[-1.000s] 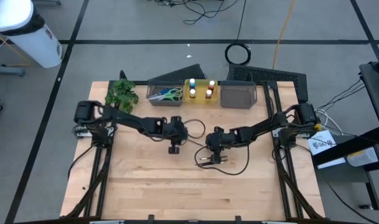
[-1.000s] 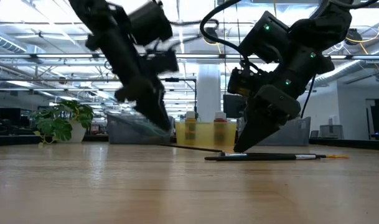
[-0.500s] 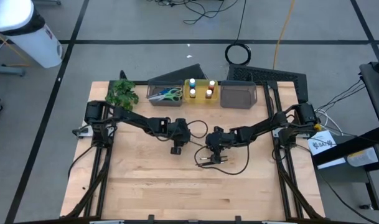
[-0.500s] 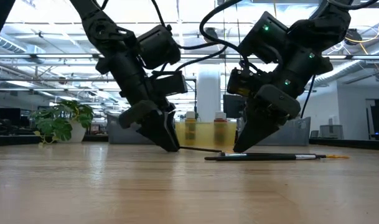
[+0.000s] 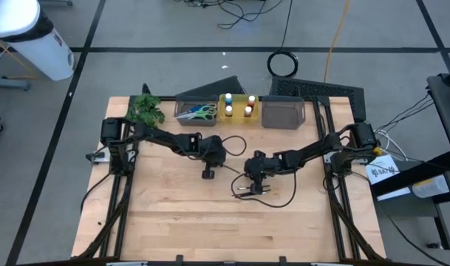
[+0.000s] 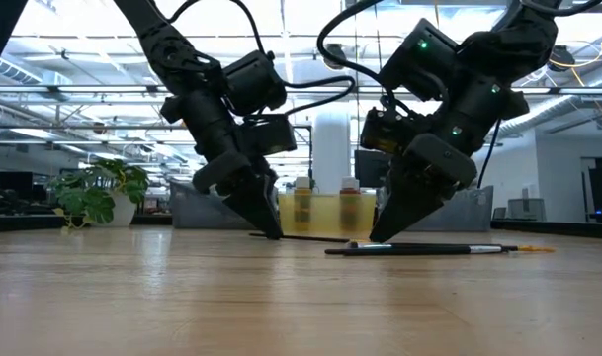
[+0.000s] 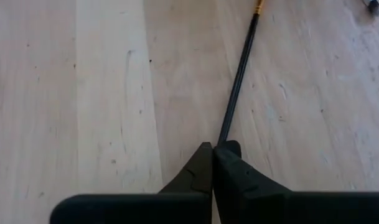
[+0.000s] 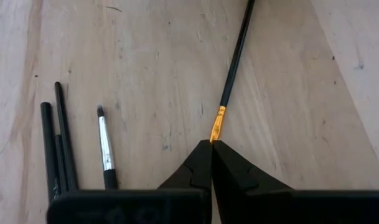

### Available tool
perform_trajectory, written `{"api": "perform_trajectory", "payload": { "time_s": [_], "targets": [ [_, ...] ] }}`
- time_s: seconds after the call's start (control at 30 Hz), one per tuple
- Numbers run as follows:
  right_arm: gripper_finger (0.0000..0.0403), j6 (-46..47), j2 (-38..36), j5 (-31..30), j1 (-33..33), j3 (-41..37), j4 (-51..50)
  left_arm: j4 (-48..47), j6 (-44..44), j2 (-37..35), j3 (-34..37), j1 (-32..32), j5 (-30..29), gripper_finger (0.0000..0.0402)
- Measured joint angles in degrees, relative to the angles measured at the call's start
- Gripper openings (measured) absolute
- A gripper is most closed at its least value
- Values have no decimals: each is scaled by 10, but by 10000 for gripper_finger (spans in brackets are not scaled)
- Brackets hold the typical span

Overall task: Pick & Place Paint Supplies
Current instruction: Put the top gold paintbrush into the right black bin

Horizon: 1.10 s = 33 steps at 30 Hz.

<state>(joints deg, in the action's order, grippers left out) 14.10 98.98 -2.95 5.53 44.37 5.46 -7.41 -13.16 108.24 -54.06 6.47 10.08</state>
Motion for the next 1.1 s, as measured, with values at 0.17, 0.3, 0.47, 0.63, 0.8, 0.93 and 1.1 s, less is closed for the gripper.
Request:
{"api": "perform_trajectory", "payload": {
  "time_s": [0.17,0.3,0.47,0.63,0.8,0.93,1.1],
  "targets": [
    [0,-5,-51,5,3,-4,-24,4,-14,-2,1,3,11,3],
    [0,-7,-99,1,12,-7,-17,12,-17,-13,2,5,18,2],
    [0,-13,-155,-48,22,-32,-36,11,-18,-34,3,-3,15,1],
    [0,11,-208,-107,24,-70,-59,41,-31,-62,3,-17,5,1],
    [1,38,-241,-119,20,-124,-8,61,-38,-80,4,-28,-2,1],
    [28,26,-239,-110,19,-164,90,84,-41,-94,2,-33,-15,1],
    [112,-17,-236,-86,17,-201,191,114,-48,-106,2,-36,-17,0]
  ]
}}
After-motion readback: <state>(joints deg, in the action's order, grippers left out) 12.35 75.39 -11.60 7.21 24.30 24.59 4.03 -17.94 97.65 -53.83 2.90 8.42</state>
